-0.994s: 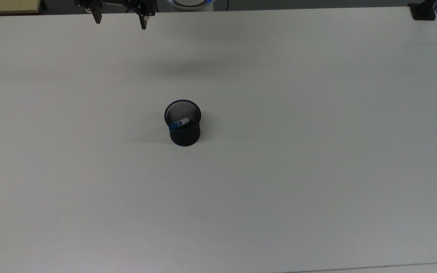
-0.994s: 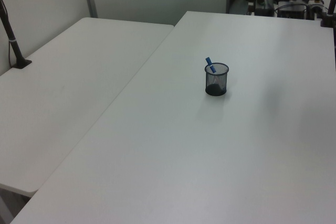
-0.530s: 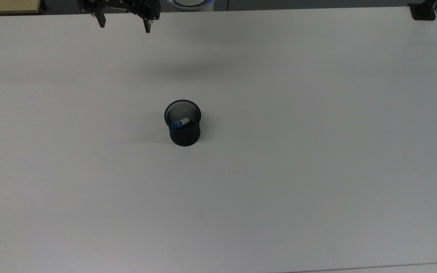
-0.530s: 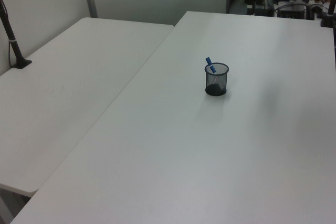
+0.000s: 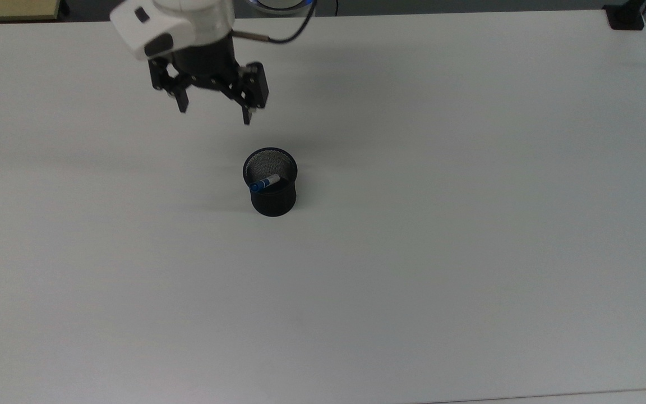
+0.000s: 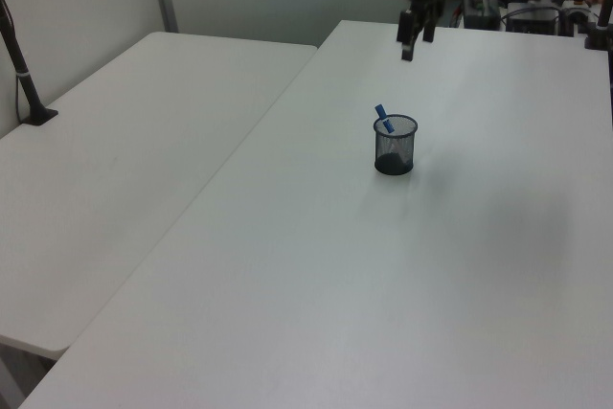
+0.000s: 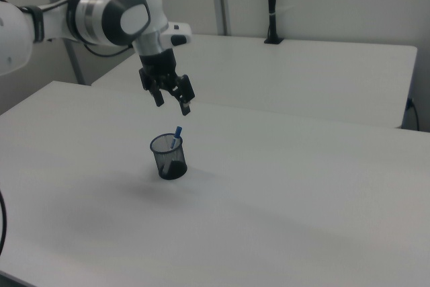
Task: Remove the marker
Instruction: 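Lower the open gripper over the blue-capped marker in the cup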
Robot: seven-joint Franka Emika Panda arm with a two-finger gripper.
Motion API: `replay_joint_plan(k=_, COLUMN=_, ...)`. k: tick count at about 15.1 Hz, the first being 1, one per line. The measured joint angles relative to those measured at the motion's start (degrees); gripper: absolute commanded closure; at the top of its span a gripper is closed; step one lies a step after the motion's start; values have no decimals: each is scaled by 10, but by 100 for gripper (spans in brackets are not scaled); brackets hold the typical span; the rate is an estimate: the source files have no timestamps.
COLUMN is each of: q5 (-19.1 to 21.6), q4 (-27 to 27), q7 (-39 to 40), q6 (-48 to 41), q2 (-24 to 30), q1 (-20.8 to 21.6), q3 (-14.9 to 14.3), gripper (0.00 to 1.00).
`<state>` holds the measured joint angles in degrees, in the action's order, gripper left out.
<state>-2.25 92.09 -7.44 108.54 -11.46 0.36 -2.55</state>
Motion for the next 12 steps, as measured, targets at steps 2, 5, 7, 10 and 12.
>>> replay_joint_plan(k=2, q5=0, q4=0, q7=-14, q6=29, q2=-20, q1=12, q3=1, gripper=21)
replay_joint_plan(k=5, q5=0, q4=0, q7=-30, q6=62, q2=-41, q1=24, q3=1, gripper=35)
replay_joint_plan(k=7, q5=0, q4=0, q7=-31, q6=82, q2=-55, q1=23, q3=1, gripper=46)
replay_joint_plan(k=10, q5=0, q4=-1, q7=-31, q6=100, q2=-76, q1=23, q3=1, gripper=48)
replay_joint_plan(k=12, q5=0, q4=-1, q7=-31, q6=104, q2=-86, q1=23, q3=1, gripper=48)
